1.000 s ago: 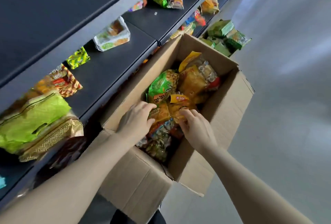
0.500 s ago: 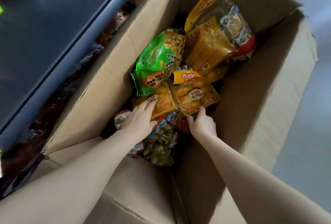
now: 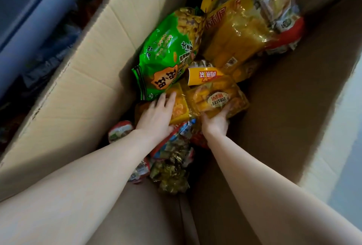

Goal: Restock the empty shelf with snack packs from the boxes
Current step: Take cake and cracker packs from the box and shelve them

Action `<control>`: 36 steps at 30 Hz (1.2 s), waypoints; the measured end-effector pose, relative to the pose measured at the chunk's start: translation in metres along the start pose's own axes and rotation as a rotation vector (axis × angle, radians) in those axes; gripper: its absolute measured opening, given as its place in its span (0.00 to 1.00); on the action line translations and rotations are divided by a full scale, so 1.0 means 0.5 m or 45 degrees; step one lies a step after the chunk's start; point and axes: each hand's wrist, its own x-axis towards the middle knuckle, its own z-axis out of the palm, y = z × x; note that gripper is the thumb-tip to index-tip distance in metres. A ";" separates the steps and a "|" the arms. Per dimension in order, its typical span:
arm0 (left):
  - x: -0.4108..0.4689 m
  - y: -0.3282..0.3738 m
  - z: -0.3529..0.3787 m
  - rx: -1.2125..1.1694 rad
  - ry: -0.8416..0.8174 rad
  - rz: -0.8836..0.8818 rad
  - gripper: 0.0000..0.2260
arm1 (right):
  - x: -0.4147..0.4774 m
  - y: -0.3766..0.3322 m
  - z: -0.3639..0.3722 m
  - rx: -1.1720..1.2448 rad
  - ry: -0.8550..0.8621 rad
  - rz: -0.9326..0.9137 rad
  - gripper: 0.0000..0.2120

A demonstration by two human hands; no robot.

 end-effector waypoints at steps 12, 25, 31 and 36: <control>-0.112 0.032 -0.074 -0.127 0.028 0.135 0.44 | -0.114 -0.098 -0.079 -0.201 0.078 -0.381 0.38; -0.014 -0.037 -0.036 -0.197 -0.305 -0.151 0.56 | -0.076 -0.051 -0.141 -0.205 -0.002 -0.596 0.29; -0.017 -0.040 -0.057 -0.452 -0.547 -0.149 0.54 | -0.078 -0.059 -0.152 -0.081 -0.027 -0.607 0.35; -0.086 0.003 -0.087 -0.366 -0.324 -0.159 0.41 | -0.131 -0.097 -0.196 -0.001 -0.015 -0.640 0.31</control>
